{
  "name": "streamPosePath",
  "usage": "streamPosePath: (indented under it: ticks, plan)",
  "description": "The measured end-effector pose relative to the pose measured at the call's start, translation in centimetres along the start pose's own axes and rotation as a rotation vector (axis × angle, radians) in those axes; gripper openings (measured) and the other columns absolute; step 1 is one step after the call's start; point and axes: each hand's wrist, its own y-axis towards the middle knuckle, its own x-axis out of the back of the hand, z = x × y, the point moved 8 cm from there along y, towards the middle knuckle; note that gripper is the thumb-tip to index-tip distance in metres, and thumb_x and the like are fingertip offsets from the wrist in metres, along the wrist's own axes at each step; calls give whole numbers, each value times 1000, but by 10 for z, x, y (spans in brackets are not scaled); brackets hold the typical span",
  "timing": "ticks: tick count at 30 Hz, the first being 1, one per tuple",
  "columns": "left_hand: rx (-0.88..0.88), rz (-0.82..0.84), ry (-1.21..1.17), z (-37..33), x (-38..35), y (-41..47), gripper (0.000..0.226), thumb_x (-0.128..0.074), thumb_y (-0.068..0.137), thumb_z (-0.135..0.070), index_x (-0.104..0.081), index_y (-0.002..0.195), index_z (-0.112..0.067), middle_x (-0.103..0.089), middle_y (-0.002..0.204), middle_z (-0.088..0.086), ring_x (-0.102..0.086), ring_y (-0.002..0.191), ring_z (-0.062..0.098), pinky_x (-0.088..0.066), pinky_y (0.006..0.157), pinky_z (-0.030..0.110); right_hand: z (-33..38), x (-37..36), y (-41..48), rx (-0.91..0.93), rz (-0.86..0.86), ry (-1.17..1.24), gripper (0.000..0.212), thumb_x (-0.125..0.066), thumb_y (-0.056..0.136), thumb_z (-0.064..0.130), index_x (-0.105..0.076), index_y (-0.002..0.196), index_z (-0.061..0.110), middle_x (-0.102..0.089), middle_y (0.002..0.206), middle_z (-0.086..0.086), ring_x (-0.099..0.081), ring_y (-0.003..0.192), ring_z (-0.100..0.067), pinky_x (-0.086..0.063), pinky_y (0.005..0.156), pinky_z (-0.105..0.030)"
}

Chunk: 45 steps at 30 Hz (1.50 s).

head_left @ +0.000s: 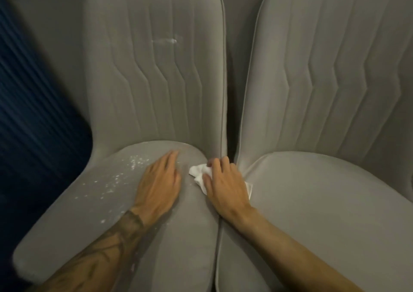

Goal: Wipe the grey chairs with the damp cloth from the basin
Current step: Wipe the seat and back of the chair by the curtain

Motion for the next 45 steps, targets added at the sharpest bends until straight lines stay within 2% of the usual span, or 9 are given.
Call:
streamPosePath:
  ticks: [5, 9, 15, 20, 24, 29, 35, 40, 45]
  plan:
    - [144, 45, 2, 91, 9, -25, 47, -45, 109, -28, -46, 153, -9, -57, 147, 16, -58, 130, 32, -41, 118, 47, -3, -16, 2, -124, 23, -164, 22, -38, 105, 31, -49, 117, 16, -49, 116, -7, -51, 97, -26, -42, 83, -36]
    - [128, 64, 30, 148, 18, -19, 22, -44, 108, -28, -60, 113, -13, -64, 106, 9, -61, 96, 28, -51, 95, 50, 30, -39, -2, -157, 24, -212, 24, -35, 104, 31, -48, 115, 14, -50, 113, -7, -49, 96, -25, -38, 79, -33]
    - [-20, 161, 64, 211, 39, 12, 27, -42, 110, -34, -60, 124, -20, -61, 127, 3, -58, 117, 27, -42, 106, 49, 31, -45, 28, -228, 66, -204, 29, -32, 107, 34, -47, 117, 11, -48, 117, -8, -50, 104, -28, -40, 91, -36]
    - [-144, 182, 42, 238, 36, 23, 25, -41, 108, -36, -62, 119, -24, -63, 122, 0, -55, 112, 21, -40, 104, 47, 62, -70, 36, -281, 1, -186, 32, -44, 104, 36, -54, 116, 8, -54, 113, -14, -52, 103, -33, -37, 90, -39]
    - [-120, 127, -100, 251, 30, 21, 27, -35, 110, -41, -58, 119, -30, -59, 127, -5, -50, 123, 20, -35, 112, 51, 79, -76, 34, -201, 28, -222, 37, -48, 102, 44, -56, 107, 8, -55, 101, -12, -53, 91, -31, -34, 78, -35]
    - [-123, 91, -177, 256, 27, 17, 37, -23, 104, -48, -55, 113, -32, -59, 122, -5, -52, 118, 21, -39, 107, 54, 42, -58, 44, -560, 47, -385, 39, -35, 106, 40, -48, 119, 6, -50, 119, -13, -48, 112, -33, -33, 94, -39]
    - [-93, 117, -166, 260, 22, 21, 41, -23, 104, -45, -57, 118, -27, -59, 123, -2, -53, 118, 22, -41, 106, 54, 83, -78, 51, -346, 108, -140, 37, -47, 104, 35, -53, 117, 0, -54, 109, -20, -52, 104, -36, -35, 93, -35]
    - [-86, 100, -145, 259, 21, 20, 39, -25, 104, -44, -57, 118, -27, -60, 124, -2, -53, 116, 22, -43, 101, 54, 39, -64, 67, -620, 56, -313, 43, -41, 104, 43, -49, 121, 4, -51, 122, -16, -49, 113, -35, -39, 98, -44]
    - [-93, 68, -127, 258, 21, 21, 37, -29, 103, -42, -58, 119, -27, -59, 127, -3, -52, 117, 22, -42, 100, 53, 66, -86, 73, -314, 146, -155, 33, -46, 105, 34, -52, 110, 3, -53, 107, -17, -51, 103, -33, -39, 95, -42]
